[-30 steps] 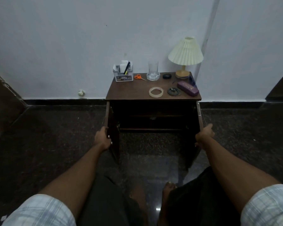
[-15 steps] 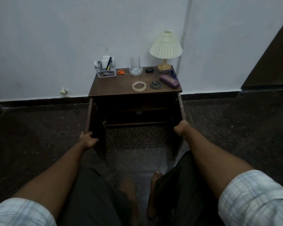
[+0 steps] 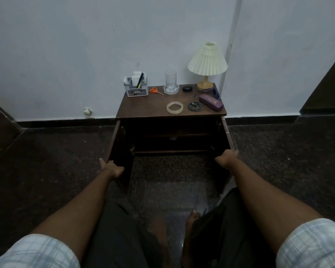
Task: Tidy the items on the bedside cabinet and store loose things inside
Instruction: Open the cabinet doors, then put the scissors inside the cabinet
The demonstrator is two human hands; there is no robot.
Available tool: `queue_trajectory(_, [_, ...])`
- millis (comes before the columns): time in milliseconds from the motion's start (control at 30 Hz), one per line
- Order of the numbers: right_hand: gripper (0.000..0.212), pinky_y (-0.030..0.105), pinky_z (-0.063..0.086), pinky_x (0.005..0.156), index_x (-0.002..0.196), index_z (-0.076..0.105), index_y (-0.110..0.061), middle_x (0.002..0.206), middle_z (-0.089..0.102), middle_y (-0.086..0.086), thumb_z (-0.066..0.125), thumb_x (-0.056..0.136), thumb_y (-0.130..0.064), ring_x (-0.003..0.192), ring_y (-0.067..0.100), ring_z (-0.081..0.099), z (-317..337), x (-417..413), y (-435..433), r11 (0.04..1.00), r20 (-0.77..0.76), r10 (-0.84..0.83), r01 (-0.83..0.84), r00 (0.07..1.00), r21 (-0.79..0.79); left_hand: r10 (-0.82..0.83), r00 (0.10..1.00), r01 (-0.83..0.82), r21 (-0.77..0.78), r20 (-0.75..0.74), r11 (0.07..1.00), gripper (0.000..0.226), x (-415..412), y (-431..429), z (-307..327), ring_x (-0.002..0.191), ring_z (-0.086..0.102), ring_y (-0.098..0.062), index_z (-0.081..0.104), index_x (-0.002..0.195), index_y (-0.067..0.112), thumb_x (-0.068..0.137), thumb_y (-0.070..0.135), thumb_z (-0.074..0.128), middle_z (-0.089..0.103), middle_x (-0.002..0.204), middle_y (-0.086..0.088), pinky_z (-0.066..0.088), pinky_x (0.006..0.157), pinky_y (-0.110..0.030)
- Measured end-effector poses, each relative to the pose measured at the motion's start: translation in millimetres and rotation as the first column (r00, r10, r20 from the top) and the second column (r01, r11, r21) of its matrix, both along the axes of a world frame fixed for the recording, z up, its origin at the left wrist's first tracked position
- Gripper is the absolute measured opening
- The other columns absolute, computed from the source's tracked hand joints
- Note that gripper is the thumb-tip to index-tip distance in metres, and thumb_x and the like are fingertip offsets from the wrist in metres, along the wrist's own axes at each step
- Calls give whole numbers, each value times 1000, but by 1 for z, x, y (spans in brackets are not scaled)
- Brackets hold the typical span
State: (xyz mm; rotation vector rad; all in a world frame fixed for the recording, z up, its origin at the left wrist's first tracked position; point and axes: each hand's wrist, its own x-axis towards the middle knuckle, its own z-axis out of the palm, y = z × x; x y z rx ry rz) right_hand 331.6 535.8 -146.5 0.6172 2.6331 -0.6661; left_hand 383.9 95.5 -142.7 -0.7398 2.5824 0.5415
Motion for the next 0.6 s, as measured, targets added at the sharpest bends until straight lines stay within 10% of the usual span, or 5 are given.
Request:
queue_trajectory(133, [66, 43, 34, 112, 143, 40, -3, 160, 15, 23, 61, 89, -34, 143, 44, 25, 13, 8, -18, 997, -65, 56, -59, 996, -51, 37, 997, -40, -43, -64, 998, 77, 8, 24, 24, 142, 29, -44, 28, 152, 15, 89, 50, 53, -12, 165, -6, 34, 113, -48])
queue_trajectory(600, [60, 44, 50, 101, 138, 49, -16, 133, 53, 10, 68, 84, -33, 122, 28, 54, 87, -4, -78, 911, -279, 374, -407, 885, -71, -153, 906, 209, 103, -394, 973, 56, -1, 86, 62, 125, 52, -31, 49, 137, 16, 85, 37, 61, 49, 141, -7, 46, 103, -44])
